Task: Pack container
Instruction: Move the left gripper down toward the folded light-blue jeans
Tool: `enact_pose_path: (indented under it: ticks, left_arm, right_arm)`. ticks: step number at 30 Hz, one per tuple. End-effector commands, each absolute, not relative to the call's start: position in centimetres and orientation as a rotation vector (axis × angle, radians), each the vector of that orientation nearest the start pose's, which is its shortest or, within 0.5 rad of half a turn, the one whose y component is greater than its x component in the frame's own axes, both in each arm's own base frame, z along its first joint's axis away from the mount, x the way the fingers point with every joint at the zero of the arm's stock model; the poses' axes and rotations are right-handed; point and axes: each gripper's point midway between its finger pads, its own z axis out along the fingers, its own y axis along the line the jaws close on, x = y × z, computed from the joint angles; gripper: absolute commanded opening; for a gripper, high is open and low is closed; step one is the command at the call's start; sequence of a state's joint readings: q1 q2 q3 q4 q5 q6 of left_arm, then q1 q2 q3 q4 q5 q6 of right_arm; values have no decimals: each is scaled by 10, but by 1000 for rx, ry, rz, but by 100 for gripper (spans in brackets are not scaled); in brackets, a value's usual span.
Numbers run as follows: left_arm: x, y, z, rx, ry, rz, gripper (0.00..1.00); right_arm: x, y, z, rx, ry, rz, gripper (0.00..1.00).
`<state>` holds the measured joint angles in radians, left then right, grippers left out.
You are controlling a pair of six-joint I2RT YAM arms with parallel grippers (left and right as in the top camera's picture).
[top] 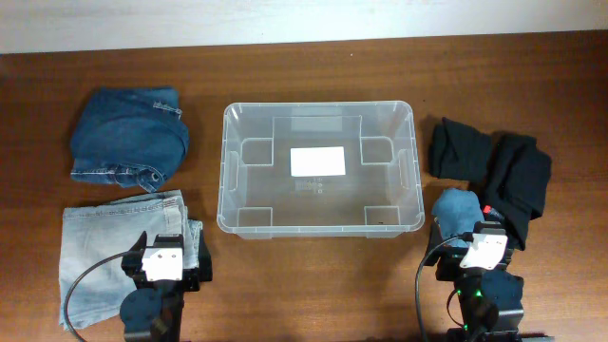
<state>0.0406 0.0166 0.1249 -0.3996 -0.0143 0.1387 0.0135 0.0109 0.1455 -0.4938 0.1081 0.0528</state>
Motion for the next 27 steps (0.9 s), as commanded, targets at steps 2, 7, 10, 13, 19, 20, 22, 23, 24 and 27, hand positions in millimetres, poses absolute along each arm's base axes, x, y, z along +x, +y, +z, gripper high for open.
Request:
enact_pose_path:
  ticks: [2,7,10,13,19,20,22,23,24,27]
  left_arm:
    - [228,-23,120,67,1919,-172,100]
    - [228,-23,120,65,1919,-169,100]
    - [228,-23,120,66,1919,-169,100]
    - [228,-23,120,66,1919,-169,100]
    - [228,-23,119,65,1923,-169,100]
    - [228,-23,118,64,1927,-170,100]
    - [228,-23,117,63,1936,-170,100]
    - [228,-23,115,63,1942,-171,100]
    - [228,-23,113,62,1952,-172,100]
    - [228,-16,105,32,1993,-136,100]
  right_arm:
    - [220,-19,120,126,1926,-71,98]
    - [220,-19,120,126,1927,-71,98]
    - [220,-19,120,126,1926,-71,98]
    - [220,-19,120,126,1927,-71,98]
    - [220,-19,120,126,1927,-71,98]
    - [220,-19,120,126,1927,-71,98]
    - [220,-19,120,126,1926,-71,98]
    - [220,-19,120,126,1926,-71,98]
    - [220,-19,120,126,1926,-71,98]
    - [220,-19,120,126,1926,-71,98]
